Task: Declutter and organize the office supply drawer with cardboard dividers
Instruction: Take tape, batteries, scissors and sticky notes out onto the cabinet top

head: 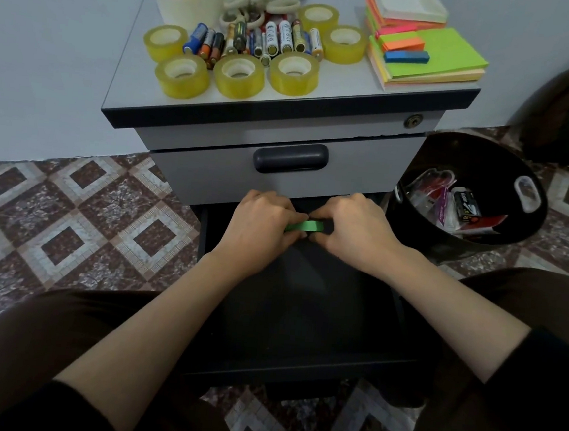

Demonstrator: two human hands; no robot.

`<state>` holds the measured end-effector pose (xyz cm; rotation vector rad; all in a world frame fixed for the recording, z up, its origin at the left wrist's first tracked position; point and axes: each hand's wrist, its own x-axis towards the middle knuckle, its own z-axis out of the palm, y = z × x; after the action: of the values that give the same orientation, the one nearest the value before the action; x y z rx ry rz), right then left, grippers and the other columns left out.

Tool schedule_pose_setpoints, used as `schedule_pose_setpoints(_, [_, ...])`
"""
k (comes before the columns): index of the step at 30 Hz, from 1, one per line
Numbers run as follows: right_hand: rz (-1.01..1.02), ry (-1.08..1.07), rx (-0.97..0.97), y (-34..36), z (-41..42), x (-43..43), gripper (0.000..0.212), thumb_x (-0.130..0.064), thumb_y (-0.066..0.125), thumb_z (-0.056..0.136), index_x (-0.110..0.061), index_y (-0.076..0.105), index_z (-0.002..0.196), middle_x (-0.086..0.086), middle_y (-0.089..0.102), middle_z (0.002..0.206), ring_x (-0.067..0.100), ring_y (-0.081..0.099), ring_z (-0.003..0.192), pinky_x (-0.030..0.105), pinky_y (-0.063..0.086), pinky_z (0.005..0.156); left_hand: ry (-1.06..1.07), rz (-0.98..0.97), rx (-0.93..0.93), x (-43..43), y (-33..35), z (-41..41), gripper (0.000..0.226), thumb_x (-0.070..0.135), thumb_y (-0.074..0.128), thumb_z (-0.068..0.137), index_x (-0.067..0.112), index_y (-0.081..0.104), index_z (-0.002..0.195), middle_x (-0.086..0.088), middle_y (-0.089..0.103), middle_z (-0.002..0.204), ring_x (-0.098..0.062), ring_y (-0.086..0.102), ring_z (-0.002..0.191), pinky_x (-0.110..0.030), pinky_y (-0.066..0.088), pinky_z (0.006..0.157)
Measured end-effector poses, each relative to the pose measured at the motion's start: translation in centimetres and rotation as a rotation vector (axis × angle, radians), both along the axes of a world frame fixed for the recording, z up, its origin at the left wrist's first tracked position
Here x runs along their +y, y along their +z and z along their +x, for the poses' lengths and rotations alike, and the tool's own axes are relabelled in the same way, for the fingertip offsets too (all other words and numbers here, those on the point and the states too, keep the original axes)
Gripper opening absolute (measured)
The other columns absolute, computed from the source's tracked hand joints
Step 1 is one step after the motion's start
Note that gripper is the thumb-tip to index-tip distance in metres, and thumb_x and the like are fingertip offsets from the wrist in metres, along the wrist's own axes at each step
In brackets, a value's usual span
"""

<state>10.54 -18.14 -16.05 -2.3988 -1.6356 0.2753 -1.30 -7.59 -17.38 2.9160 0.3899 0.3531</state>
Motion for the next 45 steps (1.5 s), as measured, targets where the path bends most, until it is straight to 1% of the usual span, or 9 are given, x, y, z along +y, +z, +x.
schedule_pose_setpoints(5, [0.006,0.001,-0.030,-0.1,-0.2,0.1,0.023,-0.031,0.056,0.091,-0.023,0.071,0.106,0.004,0.065,0.094,0.023,0.059,0.088,0.027,0.035,0.063,0.014,-0.027,-0.003,-0.2,0.2,0.0,0.023,0.017,0.075,0.074,0.011,0.074,0.096,-0.011,0.069,0.080,-0.032,0.062,0.076,-0.039,0.043,0.075])
schedule_pose_setpoints(10, [0.004,0.022,-0.044,0.0,-0.3,0.1,0.023,-0.029,0.053,0.092,-0.023,0.069,0.108,0.003,0.064,0.093,0.022,0.059,0.087,0.027,0.035,0.062,0.025,-0.033,0.087,0.0,0.3,0.2,0.034,0.025,0.059,0.089,0.020,0.062,0.122,-0.007,0.064,0.110,-0.026,0.054,0.105,-0.034,0.033,0.091])
schedule_pose_setpoints(16, [0.018,0.033,-0.071,-0.1,-0.4,0.1,0.027,-0.031,0.055,0.091,-0.020,0.067,0.112,0.003,0.064,0.105,0.023,0.059,0.096,0.030,0.043,0.070,0.017,-0.159,-0.018,-0.2,0.4,0.0,0.025,0.009,0.073,0.074,0.006,0.073,0.098,-0.016,0.071,0.082,-0.035,0.064,0.077,-0.038,0.048,0.071])
schedule_pose_setpoints(19, [0.022,0.026,-0.086,-0.1,-0.3,0.2,0.026,-0.032,0.053,0.092,-0.022,0.068,0.111,0.003,0.065,0.104,0.024,0.059,0.095,0.029,0.038,0.067,0.076,-0.191,-0.013,-0.3,0.8,0.0,0.033,0.016,0.072,0.078,0.011,0.069,0.111,-0.011,0.070,0.097,-0.030,0.061,0.092,-0.037,0.047,0.081])
schedule_pose_setpoints(22, [0.025,0.000,-0.084,0.0,0.1,0.1,0.025,-0.029,0.052,0.092,-0.022,0.070,0.108,0.003,0.066,0.102,0.025,0.060,0.093,0.027,0.037,0.065,0.180,-0.091,0.160,0.2,0.7,-0.1,0.044,0.033,0.065,0.084,0.020,0.058,0.126,-0.001,0.063,0.113,-0.021,0.054,0.107,-0.032,0.040,0.091])
schedule_pose_setpoints(27, [0.018,-0.010,-0.101,-0.2,0.2,0.0,0.024,-0.027,0.053,0.091,-0.020,0.070,0.107,0.002,0.066,0.102,0.024,0.060,0.093,0.027,0.035,0.064,0.166,-0.002,0.307,0.4,0.5,-0.2,0.035,0.038,0.056,0.089,0.026,0.059,0.122,0.006,0.064,0.110,-0.016,0.054,0.108,-0.032,0.034,0.097])
schedule_pose_setpoints(32, [0.030,-0.007,-0.097,-0.1,-0.1,0.0,0.024,-0.025,0.053,0.092,-0.020,0.069,0.109,0.002,0.065,0.102,0.023,0.060,0.091,0.026,0.033,0.063,0.143,0.001,0.256,-0.1,0.7,-0.1,0.029,0.037,0.055,0.090,0.024,0.063,0.115,0.006,0.064,0.107,-0.016,0.052,0.105,-0.031,0.033,0.094])
schedule_pose_setpoints(39, [0.008,0.031,-0.106,1.1,-0.7,0.2,0.022,-0.028,0.053,0.091,-0.020,0.070,0.103,0.004,0.064,0.097,0.025,0.060,0.090,0.028,0.037,0.062,0.222,-0.087,0.275,-1.0,2.7,-0.1,0.047,0.040,0.062,0.084,0.024,0.054,0.128,-0.002,0.063,0.117,-0.021,0.053,0.112,-0.033,0.035,0.096])
schedule_pose_setpoints(45, [-0.032,0.051,-0.140,2.7,-0.9,-1.0,0.023,-0.030,0.052,0.092,-0.021,0.070,0.104,0.005,0.064,0.099,0.026,0.059,0.094,0.029,0.033,0.062,0.258,0.027,0.237,-3.1,4.0,-0.2,0.030,0.036,0.047,0.093,0.033,0.060,0.120,0.000,0.067,0.106,-0.023,0.056,0.103,-0.032,0.030,0.091])
